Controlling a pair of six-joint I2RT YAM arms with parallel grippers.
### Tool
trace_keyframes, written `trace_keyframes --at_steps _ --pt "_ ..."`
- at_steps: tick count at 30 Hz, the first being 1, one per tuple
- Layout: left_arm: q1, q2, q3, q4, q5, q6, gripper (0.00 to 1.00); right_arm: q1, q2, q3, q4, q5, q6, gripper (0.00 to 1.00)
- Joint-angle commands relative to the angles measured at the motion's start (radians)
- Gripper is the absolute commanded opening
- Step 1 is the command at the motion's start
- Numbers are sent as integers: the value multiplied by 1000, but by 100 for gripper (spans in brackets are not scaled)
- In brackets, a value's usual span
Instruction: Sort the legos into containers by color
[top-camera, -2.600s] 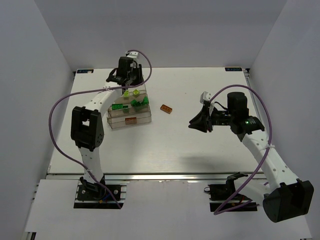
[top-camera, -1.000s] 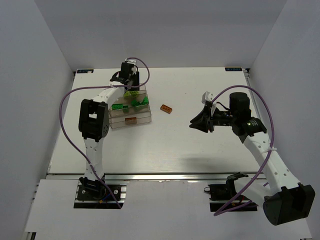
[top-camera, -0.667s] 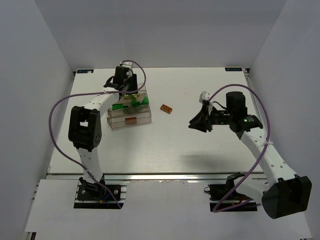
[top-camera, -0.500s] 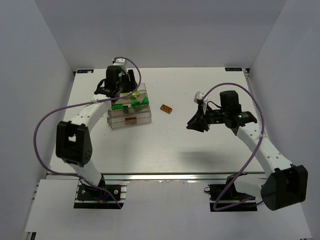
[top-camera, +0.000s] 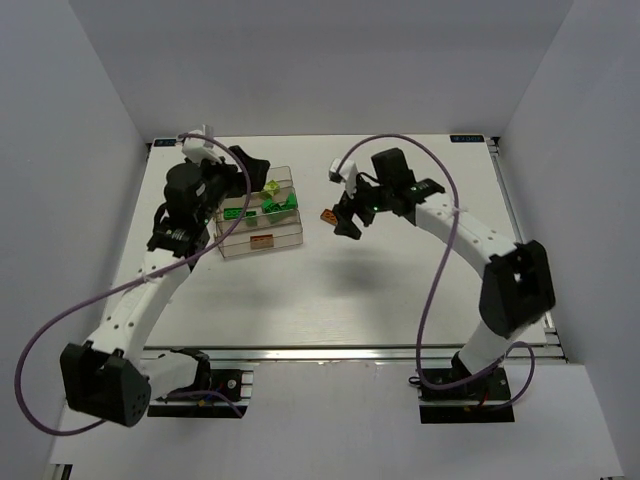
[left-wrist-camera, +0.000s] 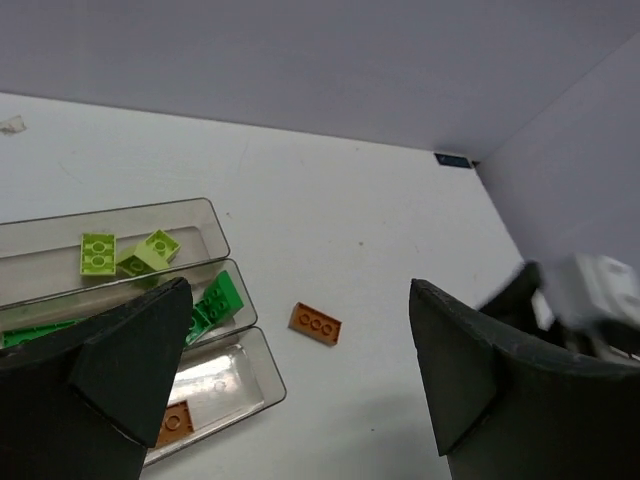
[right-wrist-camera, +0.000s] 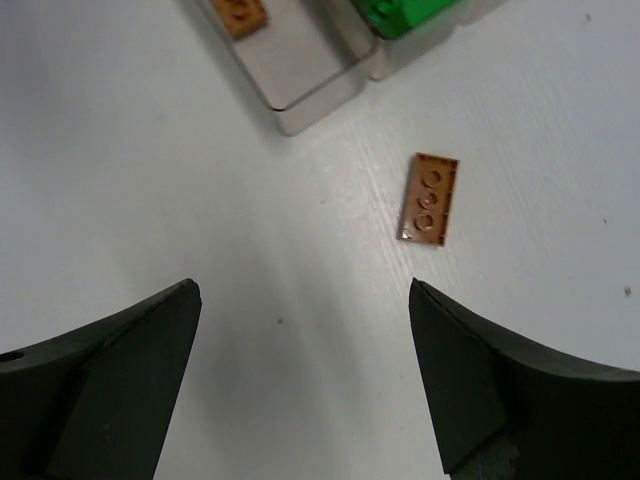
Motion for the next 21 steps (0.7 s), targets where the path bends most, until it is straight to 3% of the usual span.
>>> trace_keyframes --at_steps 1,5,8,21 --pt "6 -129 -55 82 -18 -16 98 40 168 142 48 217 84 89" --pt "4 -172 -90 118 -31 -10 98 86 375 322 -1 415 130 89" --pt "6 -183 -95 118 -35 1 98 92 472 383 3 464 113 89" --pt "6 -185 -109 142 3 3 98 86 606 495 -5 485 55 86"
